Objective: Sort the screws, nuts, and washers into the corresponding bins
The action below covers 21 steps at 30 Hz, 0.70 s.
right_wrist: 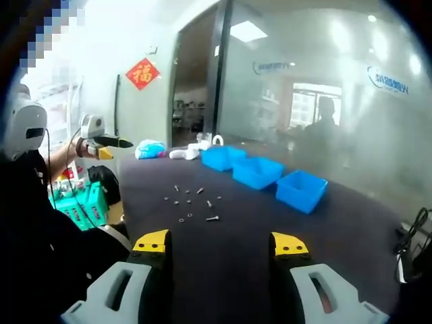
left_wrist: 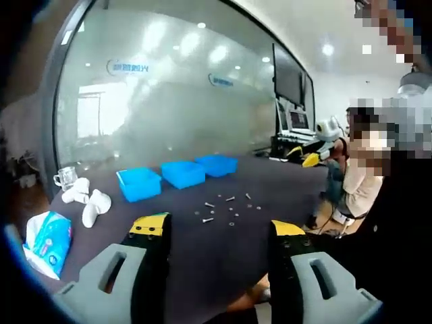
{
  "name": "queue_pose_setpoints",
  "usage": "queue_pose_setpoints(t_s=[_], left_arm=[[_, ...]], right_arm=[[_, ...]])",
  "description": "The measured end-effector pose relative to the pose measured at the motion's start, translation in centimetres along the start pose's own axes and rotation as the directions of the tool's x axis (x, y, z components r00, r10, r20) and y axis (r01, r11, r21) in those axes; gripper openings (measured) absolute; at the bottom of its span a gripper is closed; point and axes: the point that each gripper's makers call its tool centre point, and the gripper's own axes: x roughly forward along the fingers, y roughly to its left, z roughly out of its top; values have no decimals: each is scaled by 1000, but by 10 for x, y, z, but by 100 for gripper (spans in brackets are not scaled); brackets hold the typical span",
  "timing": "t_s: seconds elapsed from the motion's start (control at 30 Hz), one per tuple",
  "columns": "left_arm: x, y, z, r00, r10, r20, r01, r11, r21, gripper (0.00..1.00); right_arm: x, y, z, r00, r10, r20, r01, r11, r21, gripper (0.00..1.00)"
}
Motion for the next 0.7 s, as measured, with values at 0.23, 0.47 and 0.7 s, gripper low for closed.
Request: queue_pose_setpoints(t_s=[0.23,0.47,0.7], left_arm=[[-1,1,-2,1000,8,-5,-8,1000,2,54],[-3,5,-8,999,25,-21,-25,1000,7,54],[-4,6,-12,999,29,-26,-29,1000,1,54]], right_arm=[[15,13,3,997,61,-42,-62,998,-30,52],[36,25,8,988,119,-94,-126,989,-77,51],[60,35,19,979,165,-117,-179,976,-120,49]])
